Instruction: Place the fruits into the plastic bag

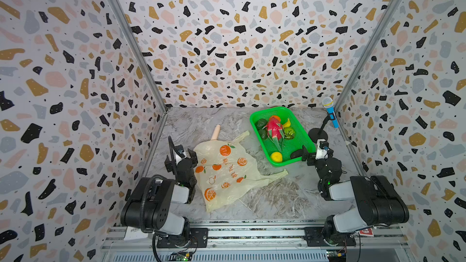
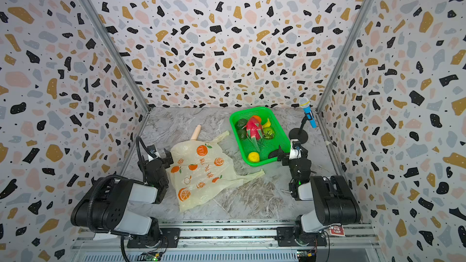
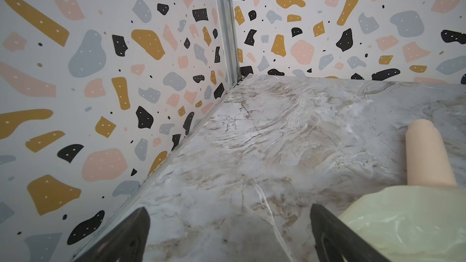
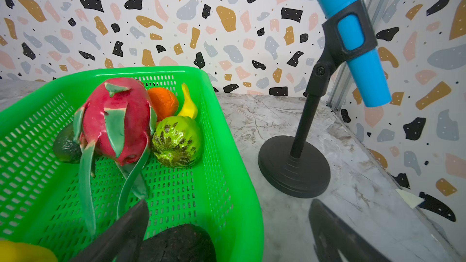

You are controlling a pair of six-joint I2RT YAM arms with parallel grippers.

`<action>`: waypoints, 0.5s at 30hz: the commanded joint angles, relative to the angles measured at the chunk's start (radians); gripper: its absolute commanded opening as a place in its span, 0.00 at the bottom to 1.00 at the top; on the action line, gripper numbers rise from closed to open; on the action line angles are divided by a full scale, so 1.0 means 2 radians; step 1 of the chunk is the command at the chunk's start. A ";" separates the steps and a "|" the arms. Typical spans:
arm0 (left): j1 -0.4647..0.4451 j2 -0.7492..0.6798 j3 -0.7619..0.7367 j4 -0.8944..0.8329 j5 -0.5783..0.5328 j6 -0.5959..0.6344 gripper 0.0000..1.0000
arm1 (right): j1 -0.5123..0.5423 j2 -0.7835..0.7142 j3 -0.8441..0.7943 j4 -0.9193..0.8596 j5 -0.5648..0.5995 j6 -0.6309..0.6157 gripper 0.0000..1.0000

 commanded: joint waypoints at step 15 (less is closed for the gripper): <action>0.002 -0.004 0.007 0.024 0.002 -0.004 0.99 | 0.000 -0.001 0.002 -0.032 -0.004 -0.015 0.99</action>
